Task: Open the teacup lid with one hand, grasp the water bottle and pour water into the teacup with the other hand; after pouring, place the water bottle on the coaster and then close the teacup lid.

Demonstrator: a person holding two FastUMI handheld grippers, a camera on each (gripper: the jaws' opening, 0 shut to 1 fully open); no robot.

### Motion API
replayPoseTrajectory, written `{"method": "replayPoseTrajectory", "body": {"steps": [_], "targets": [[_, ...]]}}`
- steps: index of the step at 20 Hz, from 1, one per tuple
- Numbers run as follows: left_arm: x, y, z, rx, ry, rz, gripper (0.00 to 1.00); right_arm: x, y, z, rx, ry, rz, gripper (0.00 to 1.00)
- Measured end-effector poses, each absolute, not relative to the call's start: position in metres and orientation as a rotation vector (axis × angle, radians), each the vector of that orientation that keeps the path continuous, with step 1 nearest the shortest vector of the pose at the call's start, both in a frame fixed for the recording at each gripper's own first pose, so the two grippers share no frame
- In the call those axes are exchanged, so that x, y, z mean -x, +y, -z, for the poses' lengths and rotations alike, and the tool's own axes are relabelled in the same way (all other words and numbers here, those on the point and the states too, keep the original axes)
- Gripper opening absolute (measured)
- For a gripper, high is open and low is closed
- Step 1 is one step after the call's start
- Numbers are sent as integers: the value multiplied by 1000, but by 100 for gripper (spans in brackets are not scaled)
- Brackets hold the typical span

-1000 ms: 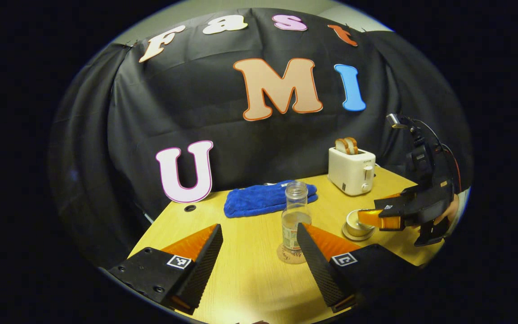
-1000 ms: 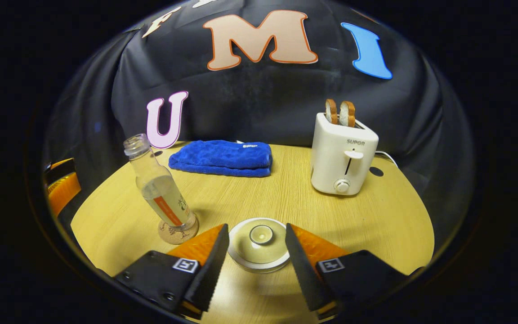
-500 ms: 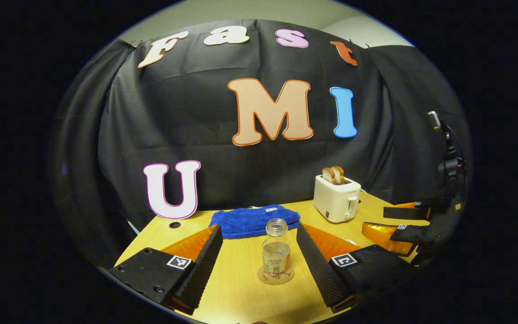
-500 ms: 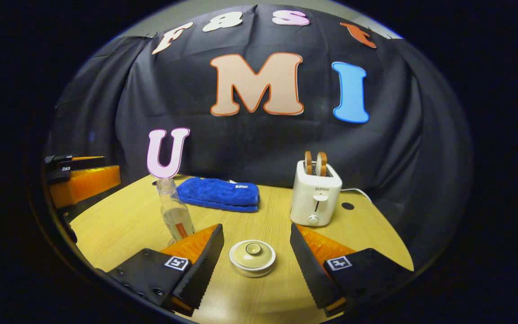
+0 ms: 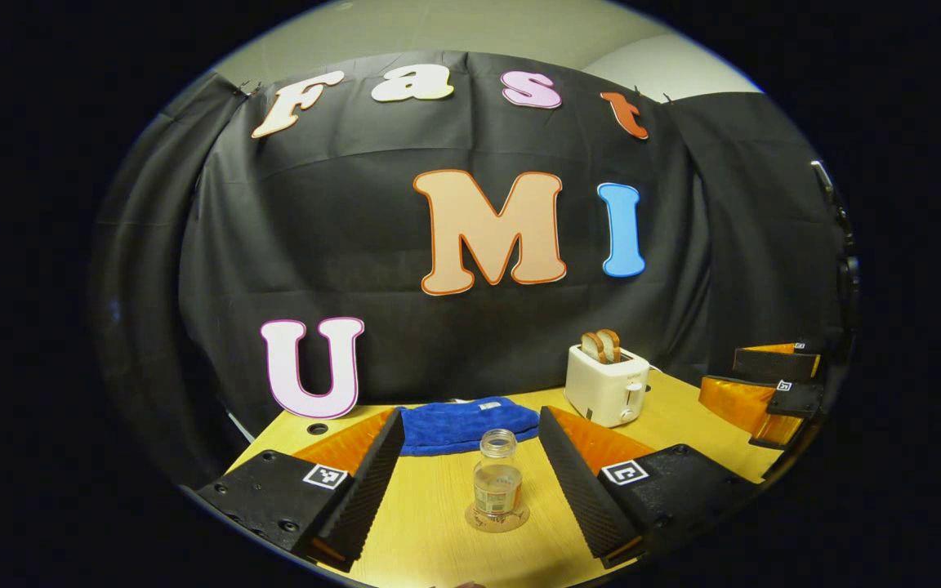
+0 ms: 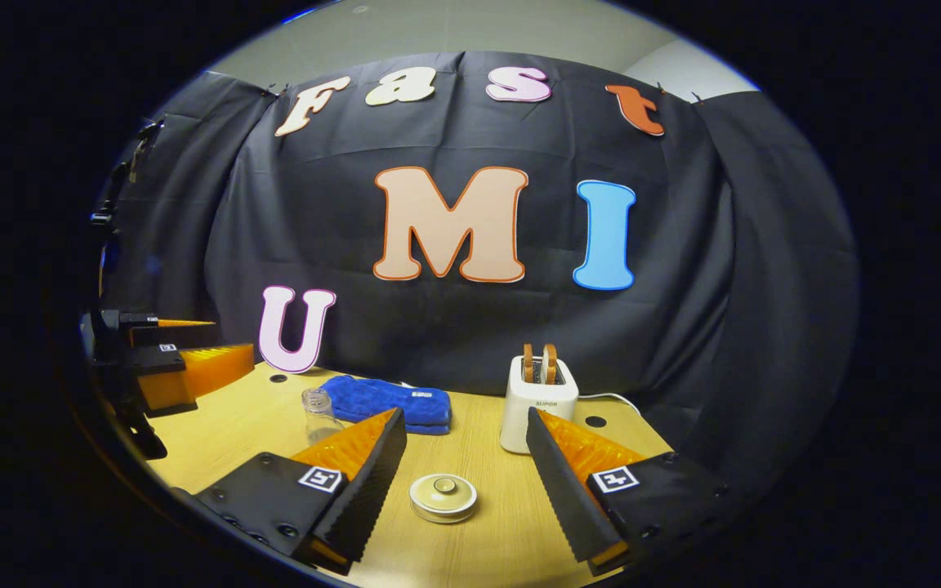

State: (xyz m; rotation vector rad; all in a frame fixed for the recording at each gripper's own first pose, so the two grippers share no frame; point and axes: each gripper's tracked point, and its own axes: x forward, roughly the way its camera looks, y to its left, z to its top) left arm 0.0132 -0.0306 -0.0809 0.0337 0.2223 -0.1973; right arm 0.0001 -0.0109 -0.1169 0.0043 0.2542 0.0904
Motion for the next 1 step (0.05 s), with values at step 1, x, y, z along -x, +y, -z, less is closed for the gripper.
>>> {"method": "replayPoseTrajectory", "body": {"steps": [1], "targets": [[-15, -31, 77, -33, 217, 198, 96, -1, -13, 113, -11, 251, -80, 96]]}}
